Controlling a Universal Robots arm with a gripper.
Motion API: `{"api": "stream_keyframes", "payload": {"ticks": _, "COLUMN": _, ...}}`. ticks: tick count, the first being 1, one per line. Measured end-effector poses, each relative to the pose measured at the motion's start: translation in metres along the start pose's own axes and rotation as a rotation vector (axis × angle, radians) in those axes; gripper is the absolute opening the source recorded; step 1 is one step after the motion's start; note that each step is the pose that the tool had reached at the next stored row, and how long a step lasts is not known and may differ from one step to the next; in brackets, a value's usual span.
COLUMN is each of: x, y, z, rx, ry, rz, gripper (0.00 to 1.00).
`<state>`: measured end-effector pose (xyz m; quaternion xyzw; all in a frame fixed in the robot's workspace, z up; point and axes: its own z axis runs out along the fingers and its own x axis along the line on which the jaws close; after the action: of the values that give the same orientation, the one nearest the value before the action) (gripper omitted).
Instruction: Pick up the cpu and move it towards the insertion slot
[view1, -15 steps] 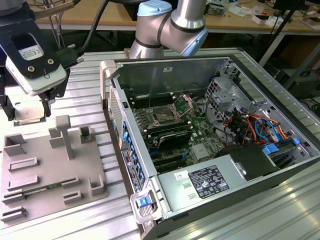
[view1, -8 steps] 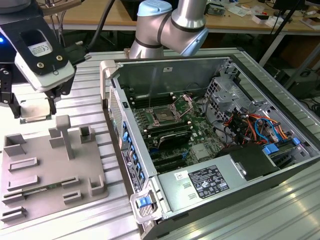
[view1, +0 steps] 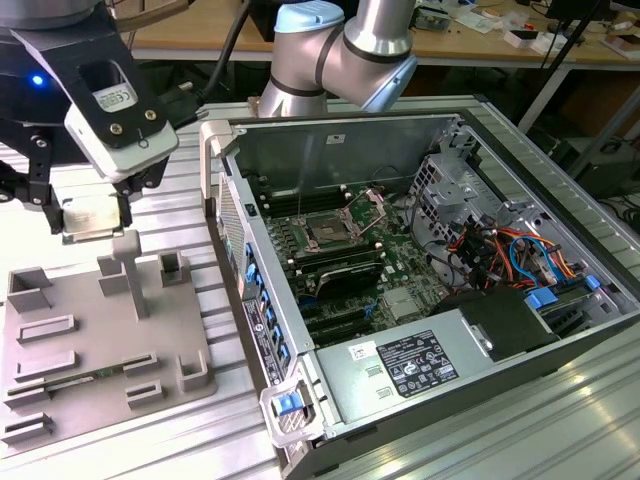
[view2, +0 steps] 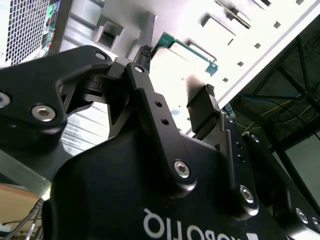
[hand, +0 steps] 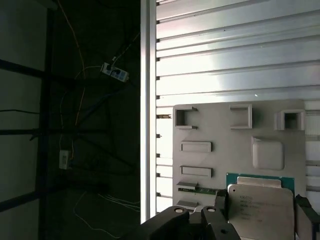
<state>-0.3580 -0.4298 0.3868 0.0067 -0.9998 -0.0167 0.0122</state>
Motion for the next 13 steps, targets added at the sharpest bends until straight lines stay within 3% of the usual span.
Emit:
{"api": "stream_keyframes", "payload": {"ticks": 4, "x": 0.0000, "y": 0.0002, "z": -0.0068, "rx": 0.0004, "ry": -0.0008, "rz": 0.000, "gripper": 0.55}}
{"api": "stream_keyframes", "payload": {"ticks": 9, "x": -0.0025, "y": 0.0002, "z": -0.0071, "rx": 0.0005, "ry": -0.0007, "rz": 0.000, "gripper": 0.55}}
{"api": "stream_keyframes", "payload": {"ticks": 13, "x": -0.0112, "y": 0.0001, "z": -0.0073, "rx": 0.0005, "ry": -0.0008, "rz": 0.000, "gripper": 0.55}}
